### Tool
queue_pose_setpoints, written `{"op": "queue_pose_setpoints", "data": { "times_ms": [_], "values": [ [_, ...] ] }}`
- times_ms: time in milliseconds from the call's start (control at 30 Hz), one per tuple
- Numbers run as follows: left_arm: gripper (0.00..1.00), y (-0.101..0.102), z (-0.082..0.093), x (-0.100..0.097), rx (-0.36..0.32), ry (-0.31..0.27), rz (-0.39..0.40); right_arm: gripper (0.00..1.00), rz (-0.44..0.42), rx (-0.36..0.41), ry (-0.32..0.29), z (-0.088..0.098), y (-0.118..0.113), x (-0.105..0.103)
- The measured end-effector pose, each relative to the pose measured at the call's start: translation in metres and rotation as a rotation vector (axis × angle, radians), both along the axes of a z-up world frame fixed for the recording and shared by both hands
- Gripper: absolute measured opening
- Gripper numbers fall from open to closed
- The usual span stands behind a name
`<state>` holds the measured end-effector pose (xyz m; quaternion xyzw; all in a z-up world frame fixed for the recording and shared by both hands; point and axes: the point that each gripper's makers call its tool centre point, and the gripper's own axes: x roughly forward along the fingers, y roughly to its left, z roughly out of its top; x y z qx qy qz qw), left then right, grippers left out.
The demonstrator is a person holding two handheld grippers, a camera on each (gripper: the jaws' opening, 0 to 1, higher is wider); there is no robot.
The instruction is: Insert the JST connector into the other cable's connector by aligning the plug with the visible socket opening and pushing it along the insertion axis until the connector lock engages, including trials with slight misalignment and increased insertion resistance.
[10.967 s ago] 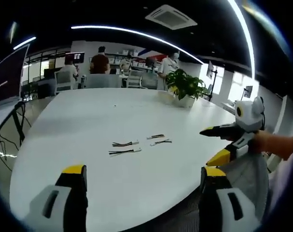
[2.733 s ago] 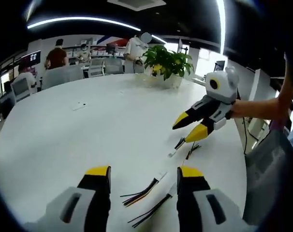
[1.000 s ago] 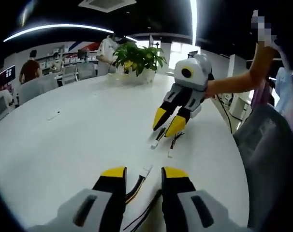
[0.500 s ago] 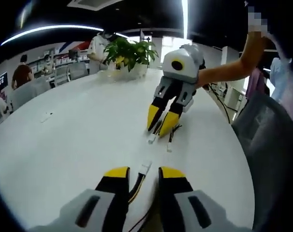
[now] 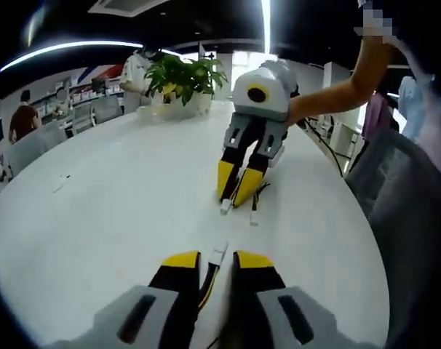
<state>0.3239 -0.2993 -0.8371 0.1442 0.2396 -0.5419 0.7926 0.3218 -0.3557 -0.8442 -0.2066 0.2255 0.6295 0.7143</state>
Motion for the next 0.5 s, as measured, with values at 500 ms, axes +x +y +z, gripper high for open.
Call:
{"op": "queue_pose_setpoints", "data": {
  "times_ms": [500],
  "values": [
    [0.03,-0.0013,-0.002,0.002,0.004,-0.029,-0.064,0.05,0.001,-0.001,0.014,-0.0042,-0.0016,0.0049]
  ]
}}
